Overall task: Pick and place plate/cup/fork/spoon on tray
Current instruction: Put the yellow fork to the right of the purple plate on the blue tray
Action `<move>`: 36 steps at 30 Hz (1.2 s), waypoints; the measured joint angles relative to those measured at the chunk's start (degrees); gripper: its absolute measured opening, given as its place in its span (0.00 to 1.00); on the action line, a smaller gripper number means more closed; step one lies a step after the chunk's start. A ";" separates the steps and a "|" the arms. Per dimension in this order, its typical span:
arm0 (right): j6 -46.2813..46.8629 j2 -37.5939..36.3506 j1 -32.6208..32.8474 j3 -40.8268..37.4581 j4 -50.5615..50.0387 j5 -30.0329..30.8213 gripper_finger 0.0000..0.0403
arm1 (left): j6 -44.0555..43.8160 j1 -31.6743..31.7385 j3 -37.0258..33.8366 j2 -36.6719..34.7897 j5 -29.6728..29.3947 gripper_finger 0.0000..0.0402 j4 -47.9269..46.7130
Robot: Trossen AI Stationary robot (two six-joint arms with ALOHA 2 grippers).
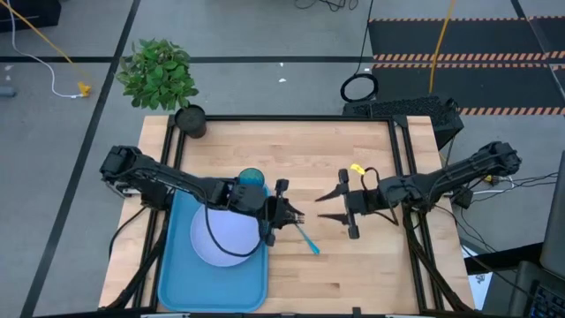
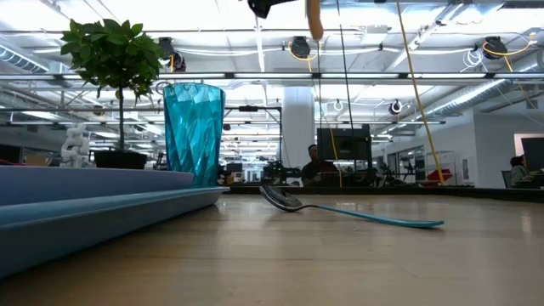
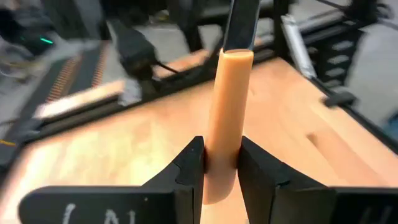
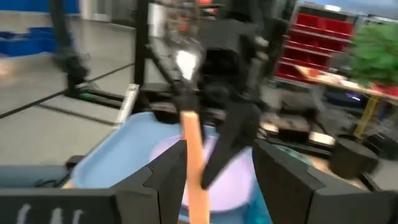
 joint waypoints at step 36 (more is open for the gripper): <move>-2.94 15.93 -1.47 8.05 6.97 -17.59 0.25 | 1.51 1.01 -0.09 4.35 8.31 0.19 3.13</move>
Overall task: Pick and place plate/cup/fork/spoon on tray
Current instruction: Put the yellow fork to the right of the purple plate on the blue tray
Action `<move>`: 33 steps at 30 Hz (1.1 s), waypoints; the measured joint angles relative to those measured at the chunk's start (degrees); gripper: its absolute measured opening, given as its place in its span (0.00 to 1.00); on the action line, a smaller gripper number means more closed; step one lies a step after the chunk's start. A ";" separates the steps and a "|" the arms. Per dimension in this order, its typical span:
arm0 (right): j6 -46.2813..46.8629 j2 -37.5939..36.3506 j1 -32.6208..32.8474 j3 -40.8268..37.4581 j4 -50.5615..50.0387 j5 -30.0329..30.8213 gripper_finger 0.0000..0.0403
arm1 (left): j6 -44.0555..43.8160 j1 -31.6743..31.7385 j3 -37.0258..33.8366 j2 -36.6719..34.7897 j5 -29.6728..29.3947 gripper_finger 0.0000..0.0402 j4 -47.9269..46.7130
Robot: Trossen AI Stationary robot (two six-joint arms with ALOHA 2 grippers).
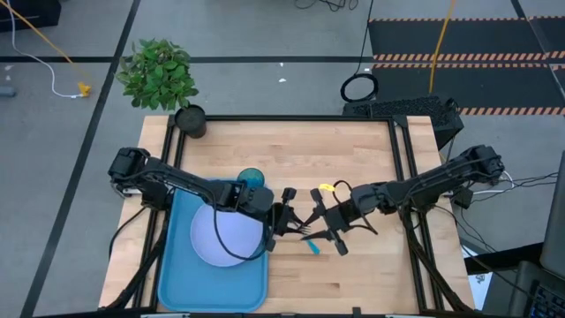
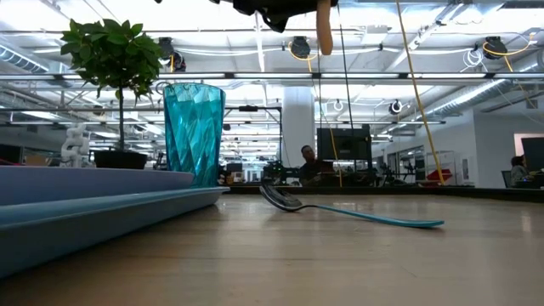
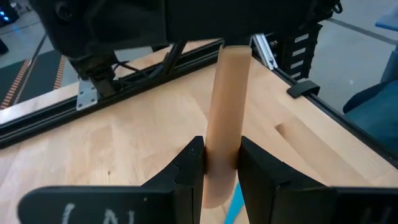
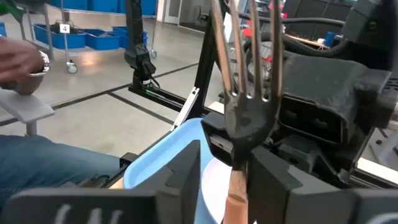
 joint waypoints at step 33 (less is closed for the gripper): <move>-2.02 -10.26 5.12 0.00 -8.14 25.74 0.00 | -2.09 -3.23 0.11 -0.84 -22.55 0.52 9.46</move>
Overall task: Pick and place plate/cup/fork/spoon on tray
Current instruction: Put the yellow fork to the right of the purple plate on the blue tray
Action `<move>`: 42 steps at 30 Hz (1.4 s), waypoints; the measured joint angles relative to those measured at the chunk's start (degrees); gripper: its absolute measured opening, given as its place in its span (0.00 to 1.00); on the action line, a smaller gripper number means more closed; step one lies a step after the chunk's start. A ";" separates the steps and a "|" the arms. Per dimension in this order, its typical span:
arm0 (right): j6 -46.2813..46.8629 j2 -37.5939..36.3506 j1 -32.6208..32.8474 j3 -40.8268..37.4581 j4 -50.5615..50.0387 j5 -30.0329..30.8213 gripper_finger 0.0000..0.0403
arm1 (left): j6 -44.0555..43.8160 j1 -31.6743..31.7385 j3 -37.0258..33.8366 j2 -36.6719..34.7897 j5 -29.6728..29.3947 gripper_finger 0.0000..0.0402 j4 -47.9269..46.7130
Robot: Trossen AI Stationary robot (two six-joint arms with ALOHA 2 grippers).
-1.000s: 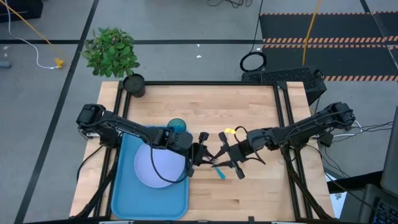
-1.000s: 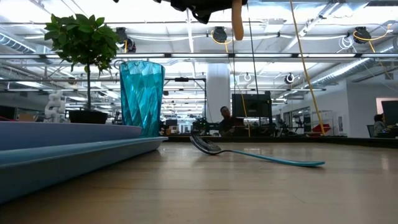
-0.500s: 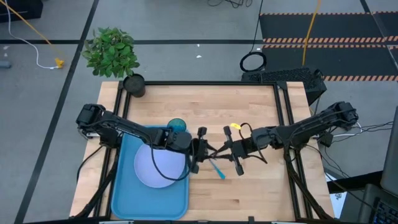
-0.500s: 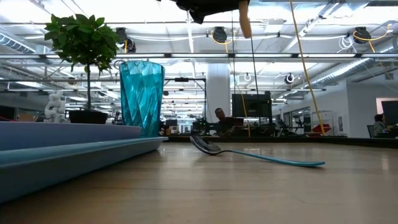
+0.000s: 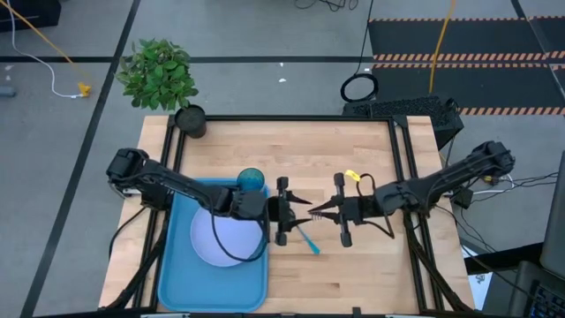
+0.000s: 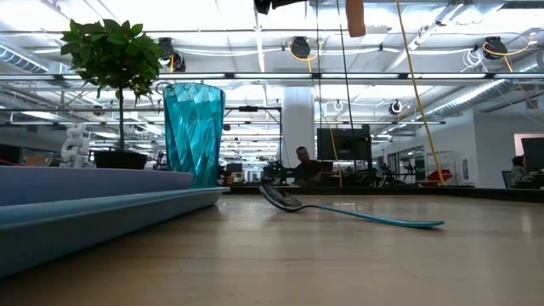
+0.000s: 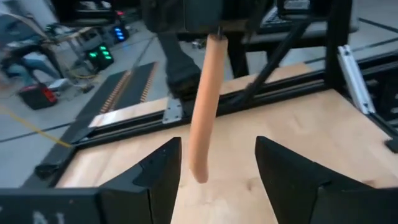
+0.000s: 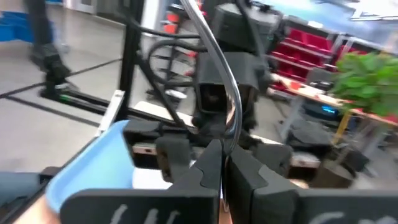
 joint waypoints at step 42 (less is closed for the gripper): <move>-3.61 -0.19 3.10 -0.09 4.69 15.00 0.00 | 7.17 0.68 -0.02 8.01 -11.04 0.51 22.17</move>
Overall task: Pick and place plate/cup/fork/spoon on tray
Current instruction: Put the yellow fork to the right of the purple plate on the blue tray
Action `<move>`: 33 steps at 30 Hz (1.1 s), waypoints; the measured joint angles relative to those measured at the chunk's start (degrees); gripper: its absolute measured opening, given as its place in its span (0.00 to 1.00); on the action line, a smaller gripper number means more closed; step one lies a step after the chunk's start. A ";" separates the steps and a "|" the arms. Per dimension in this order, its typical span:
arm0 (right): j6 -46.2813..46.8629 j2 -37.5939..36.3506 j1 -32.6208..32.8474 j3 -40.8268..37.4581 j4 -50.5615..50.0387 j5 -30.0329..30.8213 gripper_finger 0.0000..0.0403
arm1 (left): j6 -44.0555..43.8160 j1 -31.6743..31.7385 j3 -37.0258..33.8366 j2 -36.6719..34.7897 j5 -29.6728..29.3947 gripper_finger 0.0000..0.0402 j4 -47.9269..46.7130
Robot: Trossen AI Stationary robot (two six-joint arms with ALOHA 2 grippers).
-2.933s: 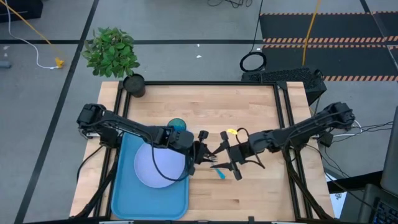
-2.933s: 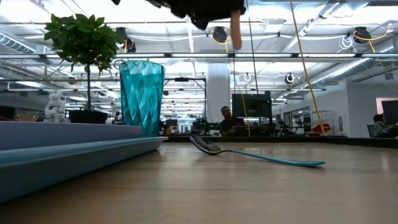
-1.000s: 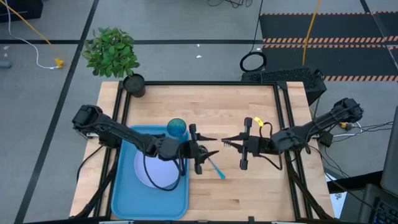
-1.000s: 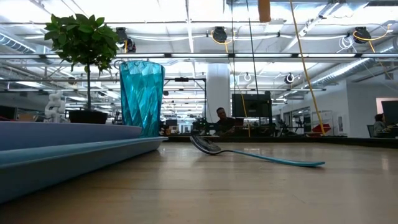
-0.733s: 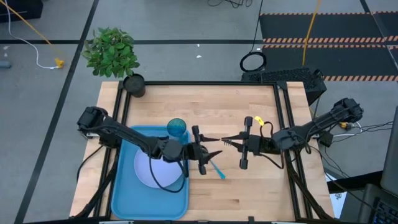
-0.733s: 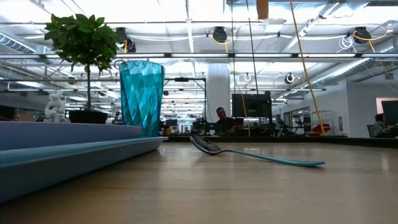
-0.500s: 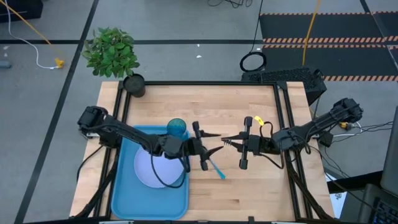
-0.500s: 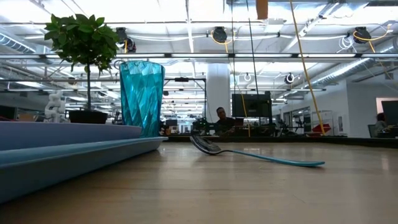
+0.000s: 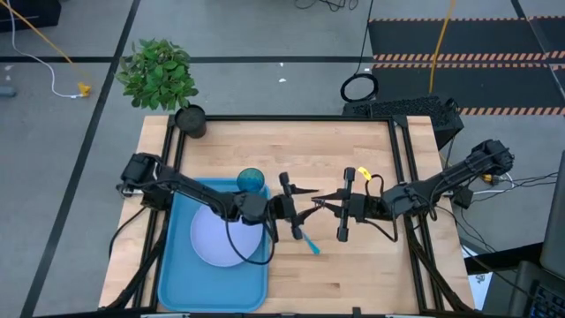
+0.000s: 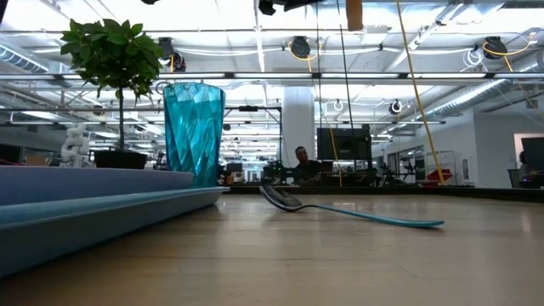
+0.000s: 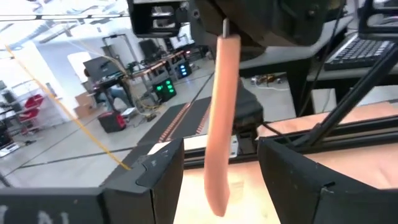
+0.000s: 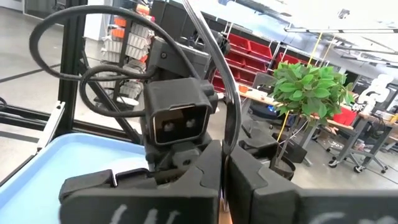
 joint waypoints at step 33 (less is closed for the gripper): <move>9.43 -1.13 -2.89 0.02 -13.16 -20.54 0.35 | 0.90 6.98 -0.07 -3.86 37.80 0.12 -16.70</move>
